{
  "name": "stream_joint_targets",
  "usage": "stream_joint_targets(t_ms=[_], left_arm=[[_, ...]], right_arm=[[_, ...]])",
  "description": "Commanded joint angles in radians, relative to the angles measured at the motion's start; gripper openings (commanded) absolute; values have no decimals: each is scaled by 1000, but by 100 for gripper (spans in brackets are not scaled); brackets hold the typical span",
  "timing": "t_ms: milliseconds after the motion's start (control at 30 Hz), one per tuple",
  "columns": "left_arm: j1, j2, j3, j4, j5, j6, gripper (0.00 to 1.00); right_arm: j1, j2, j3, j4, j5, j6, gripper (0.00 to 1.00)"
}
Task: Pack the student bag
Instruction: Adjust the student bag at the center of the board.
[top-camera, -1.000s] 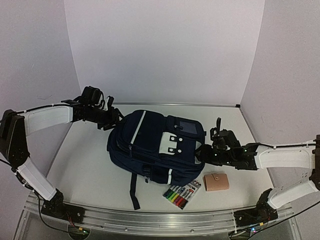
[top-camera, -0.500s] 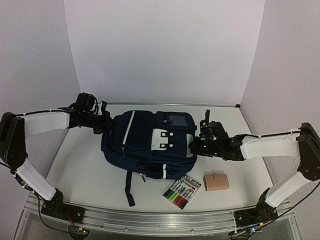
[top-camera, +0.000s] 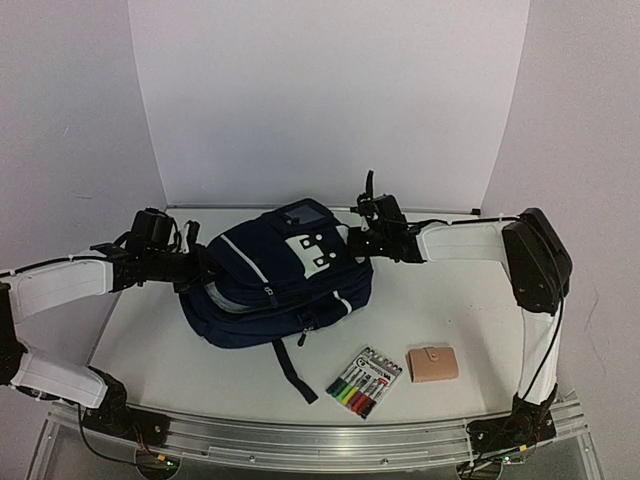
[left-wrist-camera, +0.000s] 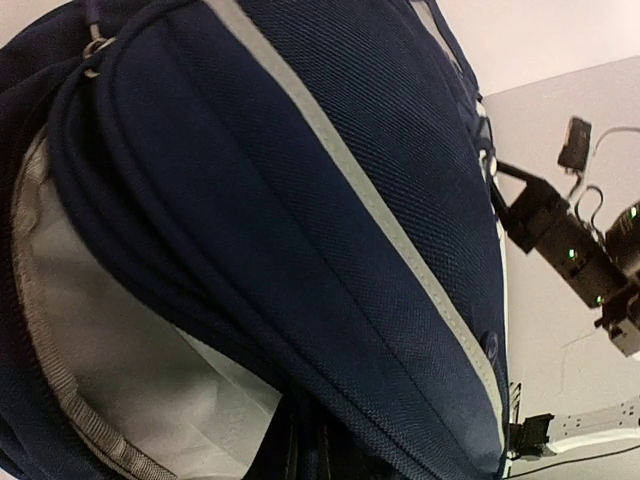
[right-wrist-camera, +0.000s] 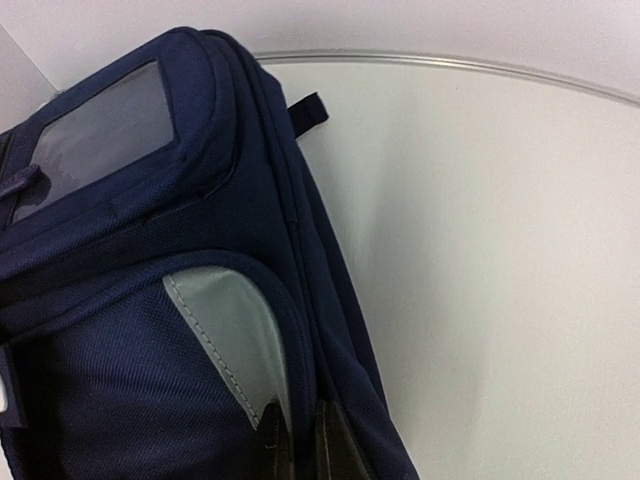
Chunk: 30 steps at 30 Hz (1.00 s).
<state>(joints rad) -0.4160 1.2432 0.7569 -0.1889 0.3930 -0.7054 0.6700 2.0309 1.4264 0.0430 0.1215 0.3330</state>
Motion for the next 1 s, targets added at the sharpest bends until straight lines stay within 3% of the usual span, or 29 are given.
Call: stream_joint_targets(t_ms=[0,33,100,167,333,433,600,767,900,967], left_arm=[[-98,-103,47,-123,73,61,7],[-97,-128,53,-154,27,59,11],[-88,-178,70,-224,-86,46,29],[-58,-215,94,-290,-143,40,44],[1,-199,179,-382,-181,73,73],[33,-135,229,-392,-192,124,84],[73,-31,209,-242,-195,195,84],[75,21,177,-95,-95,227,80],[75,40,152,-100,-117,256,65],[75,47,120,-87,-102,246,60]], right_arm=[[6,-14,123,65,23,-43,39],[6,-35,106,62,19,-38,51],[7,-86,58,52,9,-16,70],[6,-160,0,41,-5,27,79],[8,-316,-171,32,-104,182,90],[12,-375,-256,45,-184,288,92],[63,-378,-340,149,-316,406,84],[89,-367,-388,150,-265,521,81],[89,-362,-431,164,-224,583,80],[90,-335,-427,181,-239,590,75]])
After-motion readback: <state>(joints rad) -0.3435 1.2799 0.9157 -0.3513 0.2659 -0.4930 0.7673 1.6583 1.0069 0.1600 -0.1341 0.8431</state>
